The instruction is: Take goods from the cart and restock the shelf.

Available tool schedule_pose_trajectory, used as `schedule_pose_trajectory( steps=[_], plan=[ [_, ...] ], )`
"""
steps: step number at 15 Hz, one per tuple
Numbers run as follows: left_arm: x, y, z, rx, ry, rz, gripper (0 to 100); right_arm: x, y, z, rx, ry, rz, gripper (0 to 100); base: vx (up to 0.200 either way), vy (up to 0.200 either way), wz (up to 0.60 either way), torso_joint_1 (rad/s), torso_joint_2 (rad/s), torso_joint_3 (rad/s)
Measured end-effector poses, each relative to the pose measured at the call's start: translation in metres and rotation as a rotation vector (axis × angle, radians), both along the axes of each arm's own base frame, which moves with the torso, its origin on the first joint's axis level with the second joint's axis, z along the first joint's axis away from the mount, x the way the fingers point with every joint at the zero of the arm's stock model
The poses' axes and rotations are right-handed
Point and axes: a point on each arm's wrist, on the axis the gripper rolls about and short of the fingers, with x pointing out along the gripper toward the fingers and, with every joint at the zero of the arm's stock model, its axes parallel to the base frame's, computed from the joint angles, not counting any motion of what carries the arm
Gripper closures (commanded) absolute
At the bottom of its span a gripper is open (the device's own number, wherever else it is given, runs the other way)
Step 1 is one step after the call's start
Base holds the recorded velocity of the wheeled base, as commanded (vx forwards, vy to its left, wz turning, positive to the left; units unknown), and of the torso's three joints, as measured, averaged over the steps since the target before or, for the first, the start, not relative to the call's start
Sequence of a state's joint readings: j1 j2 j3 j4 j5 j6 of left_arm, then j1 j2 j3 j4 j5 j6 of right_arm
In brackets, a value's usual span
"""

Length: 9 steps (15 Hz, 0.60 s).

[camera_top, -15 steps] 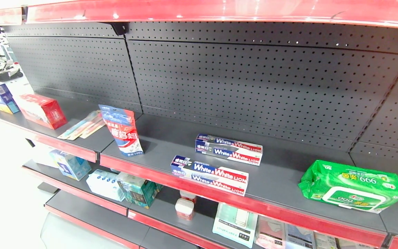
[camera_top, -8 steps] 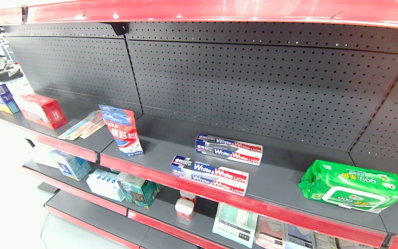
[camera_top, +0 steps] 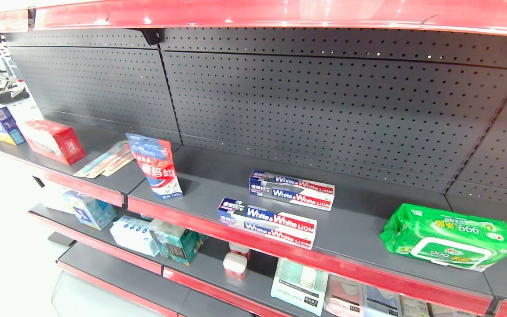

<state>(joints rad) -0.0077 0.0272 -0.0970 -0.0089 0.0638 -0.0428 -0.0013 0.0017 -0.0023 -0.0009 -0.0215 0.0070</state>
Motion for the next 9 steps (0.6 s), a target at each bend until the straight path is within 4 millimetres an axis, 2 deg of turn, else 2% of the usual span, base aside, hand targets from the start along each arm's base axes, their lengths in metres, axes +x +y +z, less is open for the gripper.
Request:
schedule_pose_trajectory(
  steps=[1,2,4,5,7,9],
  plan=[
    [-0.002,0.0,0.019,-0.018,-0.029,-0.011,0,0.0,0.001,0.0,-0.021,0.003,0.057,0,0.0,0.0,0.0,0.0,0.0,0.0],
    [-0.002,0.001,0.047,-0.041,-0.054,-0.024,0,0.0,0.002,-0.001,-0.021,0.004,0.076,0,0.0,0.0,0.0,0.0,0.0,0.0],
    [0.015,0.0,0.089,-0.073,-0.016,-0.043,0,0.0,0.001,-0.001,0.008,0.002,0.05,0,0.0,0.0,0.0,0.0,0.0,0.0],
    [0.03,0.0,0.101,-0.084,0.032,-0.052,0,0.0,0.001,-0.001,0.003,0.003,0.049,0,0.0,0.0,0.0,0.0,0.0,0.0],
    [0.064,-0.003,0.108,-0.093,0.137,-0.074,0,0.0,0.001,-0.001,0.003,0.003,0.049,0,0.0,0.0,0.0,0.0,0.0,0.0],
    [0.094,-0.005,0.106,-0.108,0.212,-0.076,0,0.0,0.001,-0.001,0.0,0.003,0.049,0,0.0,0.0,0.0,0.0,0.0,0.0]
  ],
)
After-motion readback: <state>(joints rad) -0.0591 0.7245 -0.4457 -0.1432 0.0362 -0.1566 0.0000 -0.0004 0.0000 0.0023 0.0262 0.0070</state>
